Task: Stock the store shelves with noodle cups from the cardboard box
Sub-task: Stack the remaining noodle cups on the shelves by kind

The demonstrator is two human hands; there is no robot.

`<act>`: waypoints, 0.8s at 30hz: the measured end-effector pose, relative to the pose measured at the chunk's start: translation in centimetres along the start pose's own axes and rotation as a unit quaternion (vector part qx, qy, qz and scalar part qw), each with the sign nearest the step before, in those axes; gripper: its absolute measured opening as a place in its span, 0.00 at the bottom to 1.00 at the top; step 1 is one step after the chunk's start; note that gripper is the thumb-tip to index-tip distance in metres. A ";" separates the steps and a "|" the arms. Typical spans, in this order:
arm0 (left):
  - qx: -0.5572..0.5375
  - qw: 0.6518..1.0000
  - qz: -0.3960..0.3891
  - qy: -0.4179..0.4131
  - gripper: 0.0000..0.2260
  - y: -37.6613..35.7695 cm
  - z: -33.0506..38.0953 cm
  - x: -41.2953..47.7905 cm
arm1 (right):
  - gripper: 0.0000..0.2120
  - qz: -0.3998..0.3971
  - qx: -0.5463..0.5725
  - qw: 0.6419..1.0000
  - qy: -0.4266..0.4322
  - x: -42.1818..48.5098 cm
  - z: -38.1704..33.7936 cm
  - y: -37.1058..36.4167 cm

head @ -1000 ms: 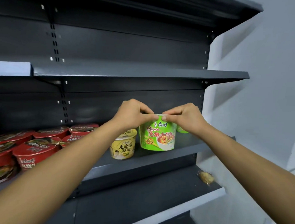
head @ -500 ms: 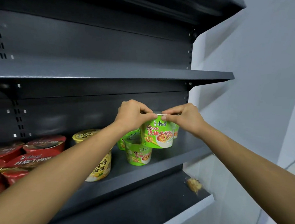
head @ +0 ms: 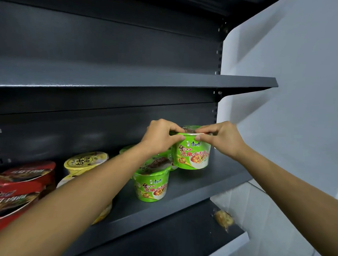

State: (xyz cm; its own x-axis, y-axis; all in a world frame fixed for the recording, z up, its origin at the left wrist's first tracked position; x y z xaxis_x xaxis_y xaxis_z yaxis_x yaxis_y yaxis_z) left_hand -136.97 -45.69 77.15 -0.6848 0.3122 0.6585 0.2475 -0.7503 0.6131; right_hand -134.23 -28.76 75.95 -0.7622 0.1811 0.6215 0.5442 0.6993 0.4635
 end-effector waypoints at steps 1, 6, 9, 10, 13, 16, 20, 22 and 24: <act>0.004 1.000 -0.004 0.001 0.10 -0.7 -0.2 0.3 | 0.11 -0.005 -0.001 1.000 0.002 0.3 0.6 0.0; 0.030 0.999 -0.030 0.012 0.11 -4.4 -1.3 1.2 | 0.12 -0.040 0.007 0.999 -0.001 1.5 4.3 -0.9; 0.055 0.997 -0.047 0.023 0.11 -6.4 -2.3 1.3 | 0.12 -0.063 0.024 0.998 -0.012 1.7 6.8 -2.1; 0.064 0.996 -0.051 0.029 0.11 -7.0 -2.7 1.2 | 0.12 -0.071 0.030 0.997 -0.015 1.7 7.5 -2.6; 0.102 0.992 -0.065 0.031 0.12 -8.1 -3.8 0.6 | 0.12 -0.091 0.044 0.995 -0.009 1.6 9.2 -4.0; 0.144 0.986 -0.085 0.023 0.13 -9.0 -4.7 -0.3 | 0.12 -0.109 0.058 0.992 -0.017 1.1 10.8 -5.4; 0.207 0.973 -0.098 0.034 0.14 -9.7 -6.2 -1.6 | 0.12 -0.125 0.076 0.989 -0.005 0.4 11.7 -7.1; 0.221 0.969 -0.099 0.051 0.15 -10.0 -7.0 -2.1 | 0.12 -0.127 0.090 0.988 0.009 0.1 11.8 -7.6; 0.225 0.967 -0.097 0.069 0.17 -10.2 -7.6 -2.5 | 0.13 -0.128 0.096 0.987 0.022 -0.2 11.8 -8.0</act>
State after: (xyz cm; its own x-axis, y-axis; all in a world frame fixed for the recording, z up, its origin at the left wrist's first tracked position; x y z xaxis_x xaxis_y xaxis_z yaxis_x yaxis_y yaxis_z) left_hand -142.97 -43.26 65.99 -0.8255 0.3179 0.4664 0.3568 -0.3464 0.8676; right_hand -142.61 -26.20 64.68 -0.8475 -0.0454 0.5289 0.2566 0.8372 0.4830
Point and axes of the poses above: each hand's wrist, its own x-axis towards the middle knuckle, its own y-axis out of the back of the hand, z = x × y, the point moved 10 cm from there along x, towards the middle knuckle, and after that the axes turned 7 degrees about z, right-handed, at the moved point
